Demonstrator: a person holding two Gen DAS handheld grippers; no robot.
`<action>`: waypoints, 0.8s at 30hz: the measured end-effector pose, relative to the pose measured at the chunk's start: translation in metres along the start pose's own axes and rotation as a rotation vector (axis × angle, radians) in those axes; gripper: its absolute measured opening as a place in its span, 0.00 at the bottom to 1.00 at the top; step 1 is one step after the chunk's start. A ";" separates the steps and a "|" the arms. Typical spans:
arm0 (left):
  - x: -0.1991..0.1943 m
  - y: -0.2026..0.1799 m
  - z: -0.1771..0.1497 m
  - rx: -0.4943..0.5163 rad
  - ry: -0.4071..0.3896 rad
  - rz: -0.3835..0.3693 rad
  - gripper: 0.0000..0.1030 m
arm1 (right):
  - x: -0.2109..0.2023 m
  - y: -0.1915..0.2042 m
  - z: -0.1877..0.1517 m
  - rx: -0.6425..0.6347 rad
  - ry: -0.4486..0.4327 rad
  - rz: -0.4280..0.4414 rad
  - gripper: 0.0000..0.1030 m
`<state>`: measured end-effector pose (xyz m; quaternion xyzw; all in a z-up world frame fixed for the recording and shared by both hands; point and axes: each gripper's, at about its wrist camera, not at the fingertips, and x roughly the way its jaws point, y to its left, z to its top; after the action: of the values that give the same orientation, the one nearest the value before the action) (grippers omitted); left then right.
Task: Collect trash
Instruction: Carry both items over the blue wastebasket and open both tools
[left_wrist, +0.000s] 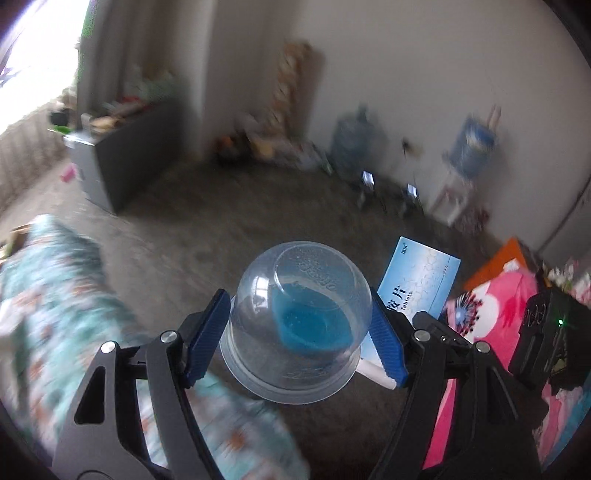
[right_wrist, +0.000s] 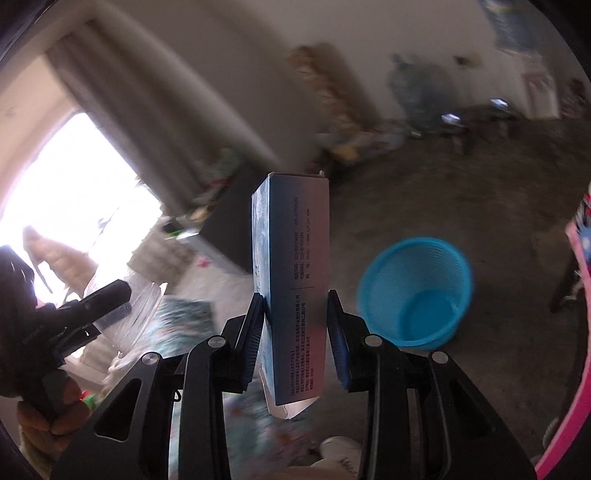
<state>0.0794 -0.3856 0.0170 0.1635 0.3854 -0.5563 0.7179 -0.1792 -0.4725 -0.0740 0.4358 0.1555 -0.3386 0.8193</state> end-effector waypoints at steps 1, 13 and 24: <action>0.027 -0.005 0.005 0.015 0.034 -0.009 0.67 | 0.012 -0.008 -0.001 0.021 0.011 -0.028 0.33; 0.212 -0.043 0.036 0.071 0.213 0.064 0.83 | 0.153 -0.117 0.048 0.179 0.140 -0.275 0.50; 0.133 -0.053 0.042 0.059 0.089 -0.006 0.83 | 0.110 -0.107 0.017 0.137 0.085 -0.308 0.54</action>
<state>0.0572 -0.5207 -0.0433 0.2079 0.4008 -0.5618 0.6932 -0.1741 -0.5750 -0.1898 0.4758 0.2315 -0.4512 0.7187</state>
